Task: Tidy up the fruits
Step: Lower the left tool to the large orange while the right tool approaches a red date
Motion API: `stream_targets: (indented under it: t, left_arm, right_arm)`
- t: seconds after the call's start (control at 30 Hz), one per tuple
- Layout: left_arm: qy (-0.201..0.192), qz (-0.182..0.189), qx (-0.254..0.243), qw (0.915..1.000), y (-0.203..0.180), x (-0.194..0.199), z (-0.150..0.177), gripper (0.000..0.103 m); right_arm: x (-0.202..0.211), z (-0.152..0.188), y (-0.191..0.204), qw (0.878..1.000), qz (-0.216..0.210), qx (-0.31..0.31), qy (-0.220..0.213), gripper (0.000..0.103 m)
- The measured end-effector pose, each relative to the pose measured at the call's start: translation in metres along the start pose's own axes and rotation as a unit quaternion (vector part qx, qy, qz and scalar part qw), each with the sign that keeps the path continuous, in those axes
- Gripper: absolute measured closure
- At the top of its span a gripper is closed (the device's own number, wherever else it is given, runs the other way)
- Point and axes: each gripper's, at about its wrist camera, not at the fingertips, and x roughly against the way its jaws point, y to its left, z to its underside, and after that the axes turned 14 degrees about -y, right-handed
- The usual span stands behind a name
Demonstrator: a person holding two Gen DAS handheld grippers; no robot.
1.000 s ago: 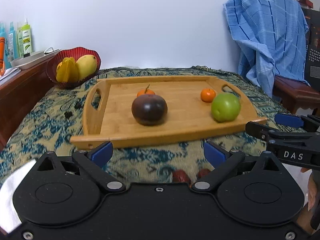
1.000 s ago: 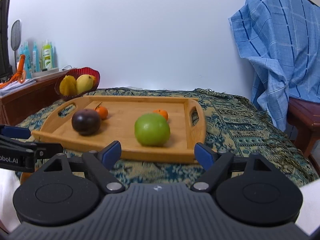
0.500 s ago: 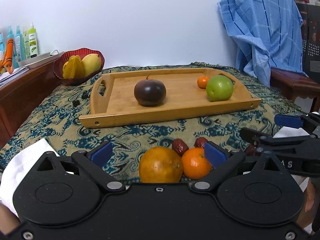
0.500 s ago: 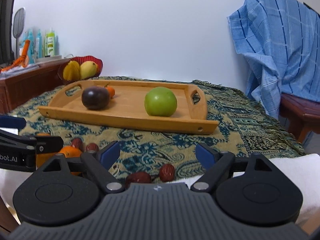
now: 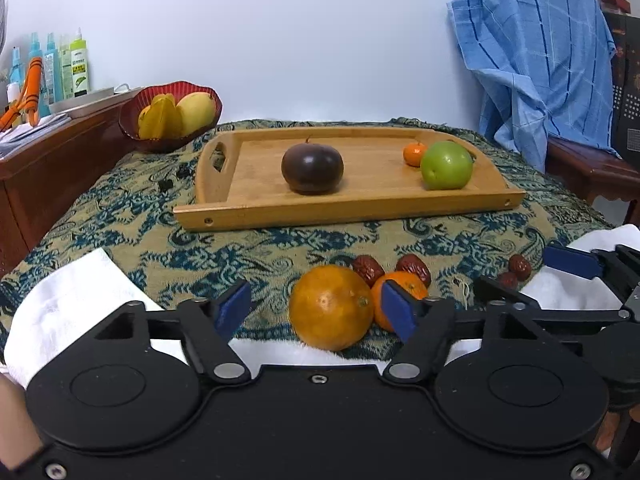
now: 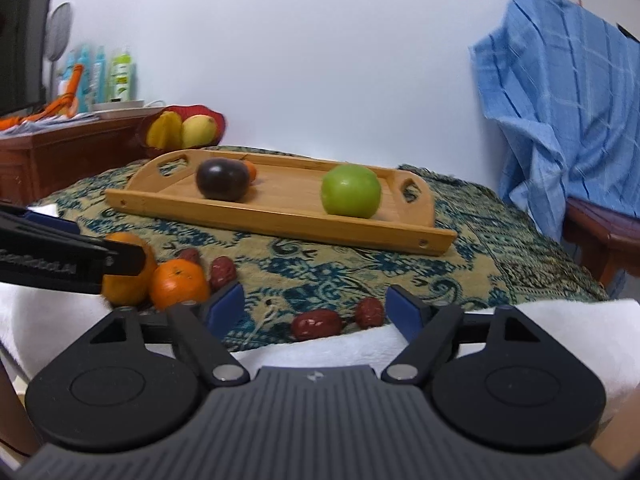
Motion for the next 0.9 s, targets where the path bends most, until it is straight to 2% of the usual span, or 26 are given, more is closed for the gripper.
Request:
stream_targets:
  t: [0.07, 0.17, 0.23, 0.73, 0.9]
  left_arm:
    - [0.003, 0.002, -0.003, 1.0000, -0.001, 0.000, 0.002, 0.047]
    - [0.007, 0.005, -0.010, 0.9999, -0.003, 0.001, 0.004, 0.052]
    - [0.006, 0.006, -0.012, 0.9999, -0.004, 0.001, 0.005, 0.053]
    - [0.015, 0.011, -0.022, 0.9996, -0.010, -0.006, 0.014, 0.053]
    - [0.008, 0.010, -0.048, 0.9988, -0.015, -0.003, 0.018, 0.053]
  right_arm:
    - [0.001, 0.000, 0.005, 1.000, -0.008, 0.011, -0.002, 0.028]
    - [-0.001, 0.002, 0.010, 1.000, -0.018, 0.020, 0.007, 0.035]
    - [-0.002, 0.004, 0.011, 1.000, -0.019, 0.019, 0.014, 0.041]
    - [-0.008, 0.007, 0.007, 1.000, -0.003, -0.003, 0.030, 0.052]
    - [-0.010, 0.008, 0.006, 0.999, 0.003, -0.010, 0.030, 0.059]
